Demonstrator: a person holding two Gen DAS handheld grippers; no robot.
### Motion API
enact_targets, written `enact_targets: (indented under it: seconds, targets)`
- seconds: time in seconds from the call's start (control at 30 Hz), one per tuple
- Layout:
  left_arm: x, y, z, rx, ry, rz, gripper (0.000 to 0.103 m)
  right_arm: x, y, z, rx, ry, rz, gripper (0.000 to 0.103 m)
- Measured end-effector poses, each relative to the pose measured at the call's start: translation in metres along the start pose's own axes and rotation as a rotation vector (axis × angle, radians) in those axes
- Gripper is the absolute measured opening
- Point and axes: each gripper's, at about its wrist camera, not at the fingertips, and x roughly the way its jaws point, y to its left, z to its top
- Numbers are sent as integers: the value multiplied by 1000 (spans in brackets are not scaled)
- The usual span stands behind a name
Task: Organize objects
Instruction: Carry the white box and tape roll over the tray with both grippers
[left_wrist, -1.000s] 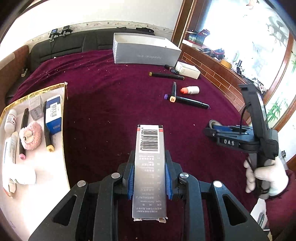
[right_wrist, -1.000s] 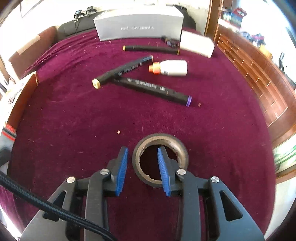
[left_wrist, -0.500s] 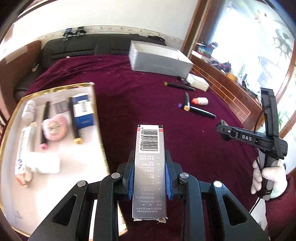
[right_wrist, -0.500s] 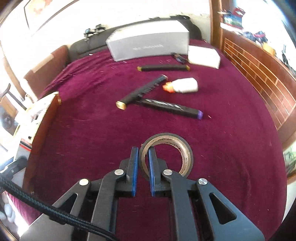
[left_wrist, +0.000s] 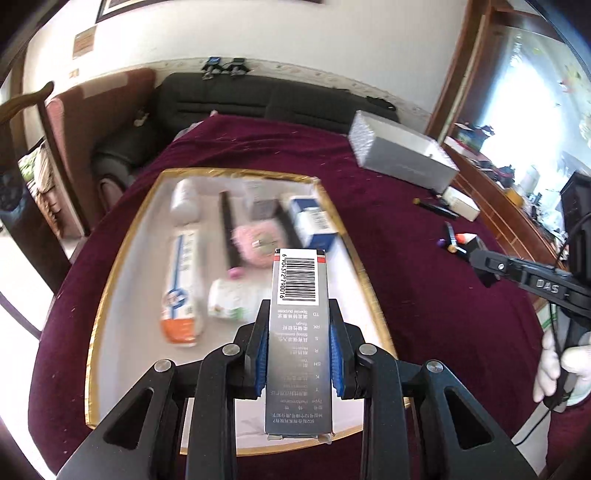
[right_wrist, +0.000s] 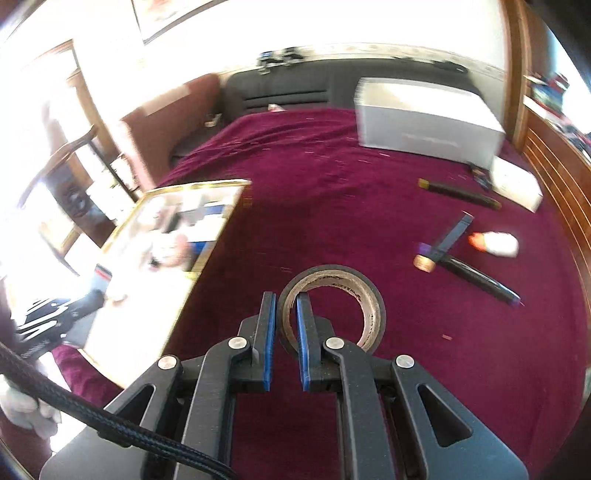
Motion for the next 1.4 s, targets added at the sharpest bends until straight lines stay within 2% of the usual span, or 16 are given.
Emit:
enact_targets:
  seconds: [0.27, 0.53, 0.63, 0.83, 1.13, 1.4]
  targets:
    - [16, 29, -12, -19, 53, 36, 23, 40, 80, 8, -128, 60, 117, 9]
    - [32, 50, -22, -48, 116, 51, 23, 90, 124, 2, -186, 161, 155, 9]
    - [38, 55, -24, -64, 141, 59, 23, 105, 131, -1, -198, 196, 150, 9]
    - [41, 56, -22, -63, 140, 74, 23, 125, 136, -8, -213, 246, 116, 9]
    - [50, 50, -14, -54, 148, 93, 23, 138, 133, -4, -215, 265, 67, 9]
    - [53, 48, -13, -15, 109, 195, 23, 147, 127, 3, -205, 267, 53, 9]
